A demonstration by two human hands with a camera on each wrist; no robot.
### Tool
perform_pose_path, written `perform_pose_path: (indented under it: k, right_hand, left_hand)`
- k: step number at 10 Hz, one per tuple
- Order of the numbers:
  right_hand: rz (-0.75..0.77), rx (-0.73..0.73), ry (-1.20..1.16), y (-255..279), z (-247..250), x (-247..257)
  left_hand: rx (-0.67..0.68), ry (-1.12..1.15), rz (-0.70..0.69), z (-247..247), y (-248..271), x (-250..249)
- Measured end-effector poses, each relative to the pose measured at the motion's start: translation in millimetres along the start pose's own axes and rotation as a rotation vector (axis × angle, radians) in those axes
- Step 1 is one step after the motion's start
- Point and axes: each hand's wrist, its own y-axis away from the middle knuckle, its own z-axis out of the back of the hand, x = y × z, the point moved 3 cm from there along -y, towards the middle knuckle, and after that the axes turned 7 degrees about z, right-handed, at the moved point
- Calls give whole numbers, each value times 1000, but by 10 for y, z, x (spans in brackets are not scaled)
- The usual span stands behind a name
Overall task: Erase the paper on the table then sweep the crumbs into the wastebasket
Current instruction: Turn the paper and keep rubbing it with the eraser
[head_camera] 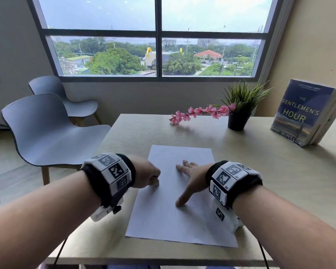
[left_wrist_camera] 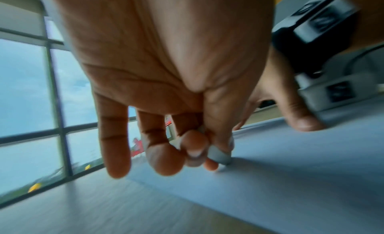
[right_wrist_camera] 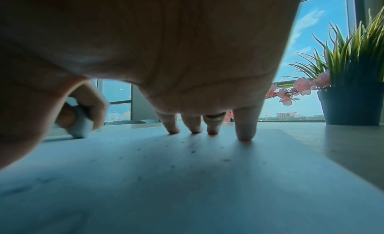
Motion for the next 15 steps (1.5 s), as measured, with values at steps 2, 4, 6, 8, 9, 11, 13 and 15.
perform_pose_path:
  k: [2, 4, 6, 8, 9, 11, 13, 15]
  right_hand:
    - [3, -9, 11, -17, 1, 12]
    - [1, -8, 8, 10, -3, 9]
    - [4, -7, 4, -7, 8, 9]
    - [3, -8, 17, -15, -5, 2]
    - [-2, -3, 11, -27, -2, -3]
    - [-15, -13, -9, -19, 12, -10]
    - [-25, -80, -39, 66, 74, 25]
    - [-1, -82, -48, 352, 147, -140]
  left_hand:
    - [41, 19, 17, -31, 11, 89]
    - [46, 28, 4, -71, 4, 97]
    - [63, 29, 66, -48, -45, 216]
    - [35, -14, -1, -58, 49, 48]
    - [75, 21, 44, -39, 28, 118]
    - [-104, 40, -29, 3, 32, -22]
    - [-74, 214, -198, -82, 106, -325]
    - [-63, 235, -33, -160, -41, 88]
